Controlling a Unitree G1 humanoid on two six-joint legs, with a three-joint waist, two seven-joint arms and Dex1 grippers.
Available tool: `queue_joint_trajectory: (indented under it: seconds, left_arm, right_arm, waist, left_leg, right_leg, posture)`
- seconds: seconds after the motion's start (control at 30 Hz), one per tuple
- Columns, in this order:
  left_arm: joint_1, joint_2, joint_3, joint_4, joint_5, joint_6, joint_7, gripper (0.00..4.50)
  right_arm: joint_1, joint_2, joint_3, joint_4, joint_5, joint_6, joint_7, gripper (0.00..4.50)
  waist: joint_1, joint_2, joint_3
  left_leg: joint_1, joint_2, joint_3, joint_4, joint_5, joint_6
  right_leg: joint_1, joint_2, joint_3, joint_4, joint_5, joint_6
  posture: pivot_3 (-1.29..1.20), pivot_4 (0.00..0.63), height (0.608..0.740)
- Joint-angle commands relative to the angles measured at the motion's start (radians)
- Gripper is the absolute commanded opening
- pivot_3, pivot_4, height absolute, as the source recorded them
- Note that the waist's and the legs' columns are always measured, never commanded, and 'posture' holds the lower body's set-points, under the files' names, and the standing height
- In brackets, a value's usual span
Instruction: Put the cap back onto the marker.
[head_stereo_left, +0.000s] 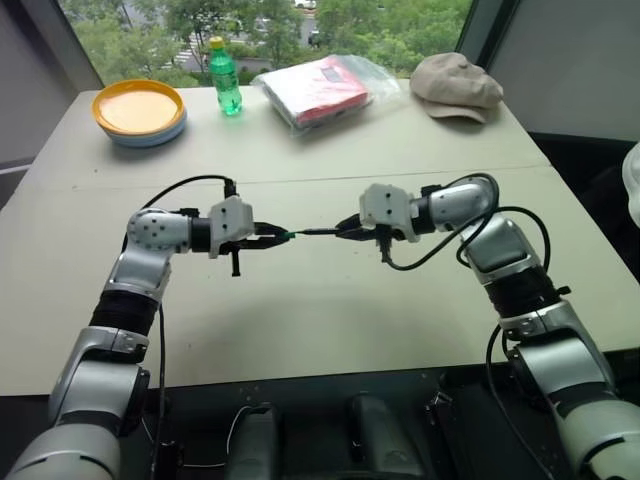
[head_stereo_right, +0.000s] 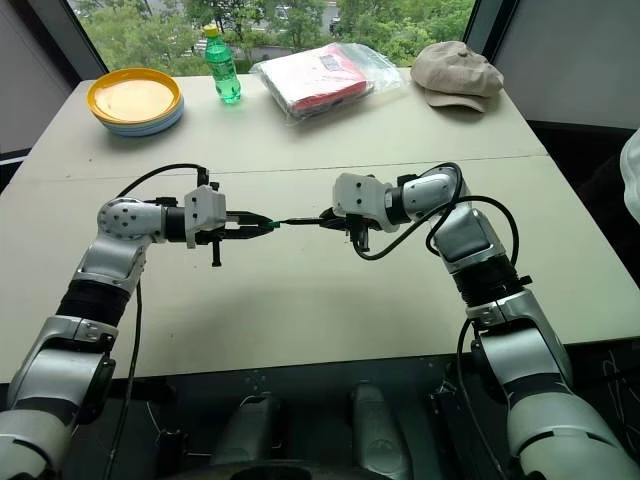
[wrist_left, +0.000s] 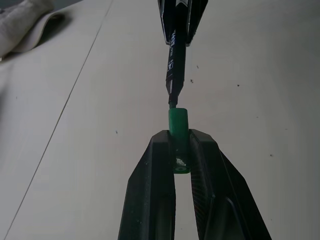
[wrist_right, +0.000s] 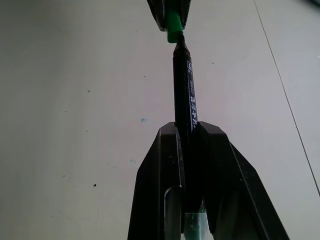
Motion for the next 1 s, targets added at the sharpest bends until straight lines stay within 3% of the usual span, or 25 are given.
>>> queue_joint_trajectory:
  seconds: [0.03, 1.0]
  left_arm:
    - [-0.022, -0.011, 0.008, -0.015, -0.006, -0.029, 0.013, 0.00]
    - [-0.044, -0.007, -0.030, 0.068, 0.061, -0.209, 0.020, 0.00]
  right_arm:
    - [-0.011, 0.015, 0.004, -0.051, 0.031, 0.005, 0.011, 0.01]
    - [-0.068, 0.063, 0.074, 0.036, 0.040, 0.145, 0.149, 0.01]
  waist:
    - [0.000, 0.000, 0.000]
    - [0.000, 0.000, 0.000]
  left_leg:
    - [0.000, 0.000, 0.000, 0.000, 0.000, 0.000]
    - [0.000, 0.000, 0.000, 0.000, 0.000, 0.000]
  right_leg:
    - [0.000, 0.000, 0.000, 0.000, 0.000, 0.000]
    - [0.000, 0.000, 0.000, 0.000, 0.000, 0.000]
  posture:
    - [0.00, 0.150, 0.740]
    - [0.00, 0.150, 0.740]
